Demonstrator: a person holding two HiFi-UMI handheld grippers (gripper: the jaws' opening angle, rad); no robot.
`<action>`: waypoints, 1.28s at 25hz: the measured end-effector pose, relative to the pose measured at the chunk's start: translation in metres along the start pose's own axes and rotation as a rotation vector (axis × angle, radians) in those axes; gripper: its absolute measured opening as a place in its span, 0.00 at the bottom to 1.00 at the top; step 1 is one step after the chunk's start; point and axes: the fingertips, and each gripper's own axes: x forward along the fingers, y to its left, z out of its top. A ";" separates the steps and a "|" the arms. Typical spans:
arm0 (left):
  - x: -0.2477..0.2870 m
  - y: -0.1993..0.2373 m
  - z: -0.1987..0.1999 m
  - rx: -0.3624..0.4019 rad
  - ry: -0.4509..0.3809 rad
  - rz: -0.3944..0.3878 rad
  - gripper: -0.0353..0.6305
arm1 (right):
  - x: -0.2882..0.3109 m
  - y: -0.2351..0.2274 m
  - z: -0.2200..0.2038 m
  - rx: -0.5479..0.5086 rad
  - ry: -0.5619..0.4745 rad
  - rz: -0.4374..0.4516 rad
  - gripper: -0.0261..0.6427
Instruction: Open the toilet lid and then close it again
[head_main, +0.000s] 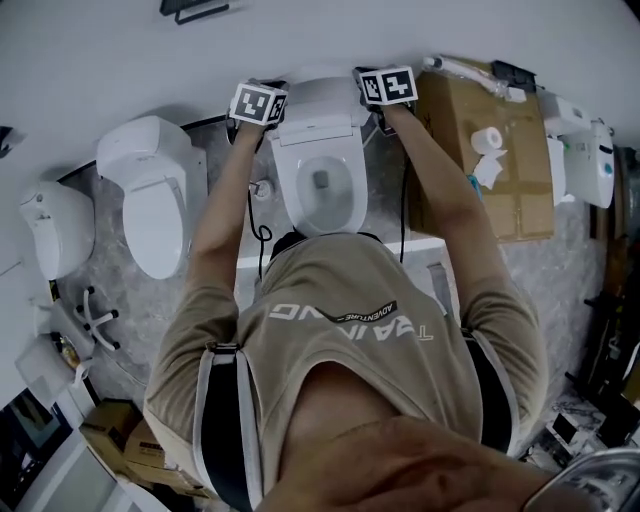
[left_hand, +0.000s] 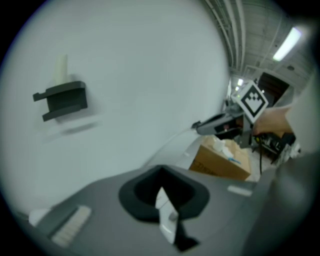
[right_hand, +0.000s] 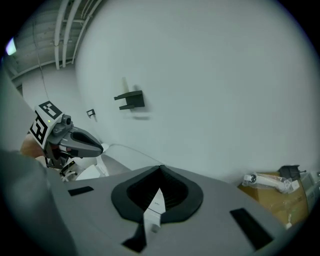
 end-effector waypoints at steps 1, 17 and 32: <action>0.004 0.004 0.004 0.011 0.006 0.003 0.06 | 0.004 -0.003 0.005 -0.003 0.001 -0.011 0.06; 0.049 0.061 0.048 0.027 0.045 0.108 0.05 | 0.055 -0.032 0.052 -0.065 0.027 0.004 0.06; 0.060 0.079 0.061 0.024 0.083 0.051 0.05 | 0.106 -0.043 0.115 -0.205 0.141 0.112 0.06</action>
